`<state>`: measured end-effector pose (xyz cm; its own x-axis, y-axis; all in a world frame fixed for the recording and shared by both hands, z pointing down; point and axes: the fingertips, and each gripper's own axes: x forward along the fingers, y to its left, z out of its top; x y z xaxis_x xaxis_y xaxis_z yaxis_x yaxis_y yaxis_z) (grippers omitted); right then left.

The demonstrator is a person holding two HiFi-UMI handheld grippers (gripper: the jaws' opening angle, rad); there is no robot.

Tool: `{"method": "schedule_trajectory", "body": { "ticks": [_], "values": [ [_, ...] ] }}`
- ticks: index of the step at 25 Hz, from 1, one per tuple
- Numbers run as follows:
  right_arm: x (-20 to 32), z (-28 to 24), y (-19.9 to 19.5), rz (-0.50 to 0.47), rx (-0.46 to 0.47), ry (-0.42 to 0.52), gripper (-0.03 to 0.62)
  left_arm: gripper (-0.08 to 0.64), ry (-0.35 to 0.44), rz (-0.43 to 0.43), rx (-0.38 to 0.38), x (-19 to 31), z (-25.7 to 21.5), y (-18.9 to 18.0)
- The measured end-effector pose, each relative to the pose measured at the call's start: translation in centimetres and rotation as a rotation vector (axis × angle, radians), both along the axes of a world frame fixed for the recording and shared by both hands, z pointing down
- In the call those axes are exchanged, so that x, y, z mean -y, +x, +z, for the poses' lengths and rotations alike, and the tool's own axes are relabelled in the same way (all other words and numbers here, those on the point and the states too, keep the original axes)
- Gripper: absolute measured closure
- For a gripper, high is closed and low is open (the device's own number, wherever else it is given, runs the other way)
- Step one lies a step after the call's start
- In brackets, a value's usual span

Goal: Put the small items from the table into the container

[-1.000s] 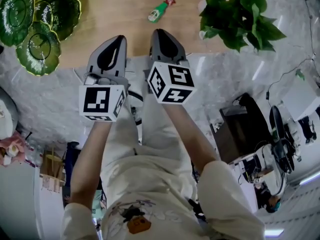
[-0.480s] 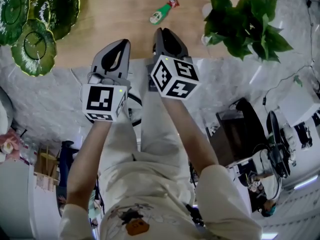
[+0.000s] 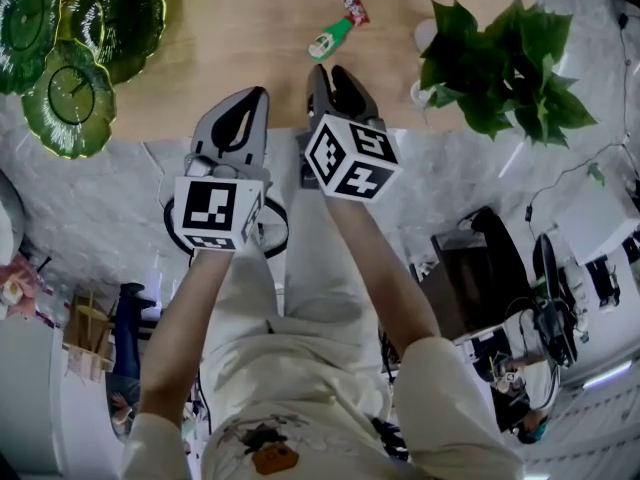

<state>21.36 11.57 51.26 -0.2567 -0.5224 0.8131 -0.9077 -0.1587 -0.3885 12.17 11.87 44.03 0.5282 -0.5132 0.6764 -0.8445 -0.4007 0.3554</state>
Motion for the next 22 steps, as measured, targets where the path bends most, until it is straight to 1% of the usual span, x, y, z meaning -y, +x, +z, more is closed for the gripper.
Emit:
{"method": "schedule_trajectory", "body": {
  "ticks": [6,12,18,22],
  "values": [
    [0.3,1.6,0.0,0.002,-0.012,-0.021,0.477,0.56,0.007,-0.004,-0.014,-0.2,0.2,-0.2],
    [0.6,2.8,-0.3,0.0,-0.027,-0.032,0.45,0.561,-0.011,0.002,-0.002,-0.7,0.8,-0.4],
    [0.8,4.2,-0.3,0.041,-0.014,-0.062,0.423,0.56,-0.008,-0.015,-0.002,-0.5,1.4,-0.9],
    [0.9,5.0,-0.1,0.036,-0.024,-0.073,0.42,0.56,-0.025,-0.019,0.003,-0.7,2.0,-0.9]
  ]
}}
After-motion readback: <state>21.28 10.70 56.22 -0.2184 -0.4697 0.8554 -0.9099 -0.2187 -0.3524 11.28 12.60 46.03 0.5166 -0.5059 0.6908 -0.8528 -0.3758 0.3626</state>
